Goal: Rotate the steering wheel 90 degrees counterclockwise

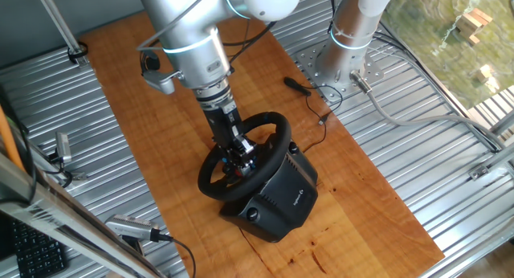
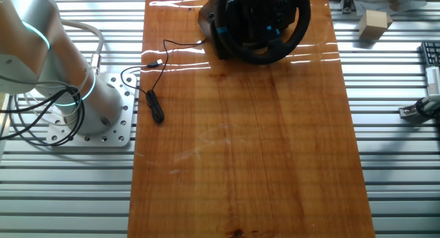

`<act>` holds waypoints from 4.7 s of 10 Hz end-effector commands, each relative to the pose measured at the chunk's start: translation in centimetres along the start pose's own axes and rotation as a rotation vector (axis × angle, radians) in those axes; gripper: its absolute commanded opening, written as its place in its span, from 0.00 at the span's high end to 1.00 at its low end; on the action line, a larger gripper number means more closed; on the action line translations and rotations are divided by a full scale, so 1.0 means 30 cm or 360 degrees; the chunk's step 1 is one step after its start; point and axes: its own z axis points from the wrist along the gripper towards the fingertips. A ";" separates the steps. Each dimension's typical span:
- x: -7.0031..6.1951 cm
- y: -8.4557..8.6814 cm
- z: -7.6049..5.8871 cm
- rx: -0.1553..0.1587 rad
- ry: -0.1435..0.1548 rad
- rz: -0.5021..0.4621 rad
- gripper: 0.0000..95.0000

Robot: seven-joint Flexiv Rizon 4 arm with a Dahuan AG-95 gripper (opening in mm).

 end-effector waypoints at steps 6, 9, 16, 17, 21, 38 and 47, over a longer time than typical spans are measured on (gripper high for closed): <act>0.005 0.000 0.009 0.0013 0.0009 0.0010 1.00; 0.011 -0.003 0.013 0.0016 0.0010 0.0009 1.00; 0.025 0.007 0.015 0.0023 0.0013 0.0018 1.00; 0.032 0.007 0.010 0.0022 0.0015 0.0016 1.00; 0.055 0.009 0.001 0.0021 0.0008 0.0010 1.00; 0.129 0.018 -0.006 0.0050 0.0019 0.0011 1.00; 0.187 0.016 -0.023 0.0055 0.0027 -0.0007 1.00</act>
